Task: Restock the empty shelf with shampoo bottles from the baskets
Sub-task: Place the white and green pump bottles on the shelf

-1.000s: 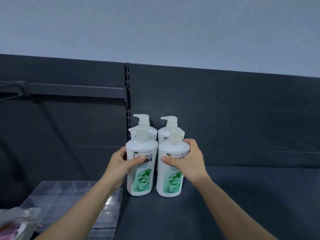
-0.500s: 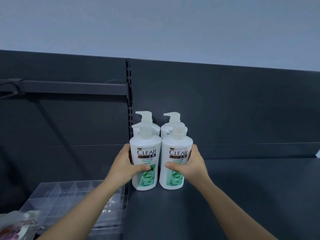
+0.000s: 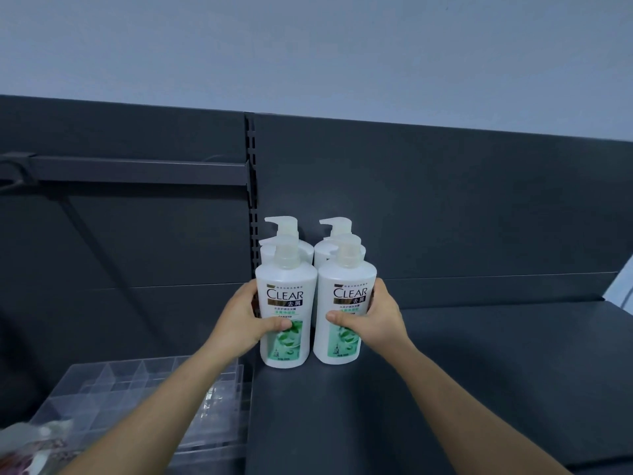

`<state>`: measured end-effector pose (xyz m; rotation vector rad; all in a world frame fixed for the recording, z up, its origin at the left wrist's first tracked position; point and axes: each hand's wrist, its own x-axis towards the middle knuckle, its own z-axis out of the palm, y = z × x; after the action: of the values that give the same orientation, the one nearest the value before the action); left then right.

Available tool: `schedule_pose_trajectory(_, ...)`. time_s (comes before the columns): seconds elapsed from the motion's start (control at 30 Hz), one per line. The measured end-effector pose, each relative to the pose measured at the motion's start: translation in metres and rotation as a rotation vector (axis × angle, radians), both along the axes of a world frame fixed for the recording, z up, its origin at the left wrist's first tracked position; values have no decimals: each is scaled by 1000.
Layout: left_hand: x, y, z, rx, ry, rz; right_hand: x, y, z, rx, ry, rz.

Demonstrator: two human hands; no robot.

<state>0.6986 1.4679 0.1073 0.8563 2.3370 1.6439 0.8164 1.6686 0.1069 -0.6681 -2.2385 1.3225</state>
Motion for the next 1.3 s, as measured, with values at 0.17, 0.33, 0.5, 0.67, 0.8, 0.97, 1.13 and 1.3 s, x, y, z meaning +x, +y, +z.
schedule_pose_trajectory(0.17, 4, 0, 0, 25, 11, -8, 1, -2, -2, -8, 9, -6)
schedule_pose_trajectory(0.33, 12, -1, 2, 49, 52, -5, 5, -10, 1, -13, -1, 1)
schedule_pose_trajectory(0.5, 26, 3, 5, -10, 215, 126, 23, -15, -1, 107, -73, -32)
schedule_pose_trajectory(0.67, 46, 9, 12, -74, 815, 220, 57, -14, -8, 355, -211, -140)
schedule_pose_trajectory(0.8, 69, 23, 13, -110, 1024, 57, 89, -13, -15, 525, -314, -182)
schedule_pose_trajectory(0.97, 102, 50, 7, -349, 1079, -199, 135, -10, -21, 613, -357, -245)
schedule_pose_trajectory(1.13, 157, 85, 5, -505, 1043, -394, 197, 3, -24, 650, -425, -325)
schedule_pose_trajectory(1.3, 224, 115, -8, -462, 1072, -495, 274, 11, -28, 631, -505, -399)
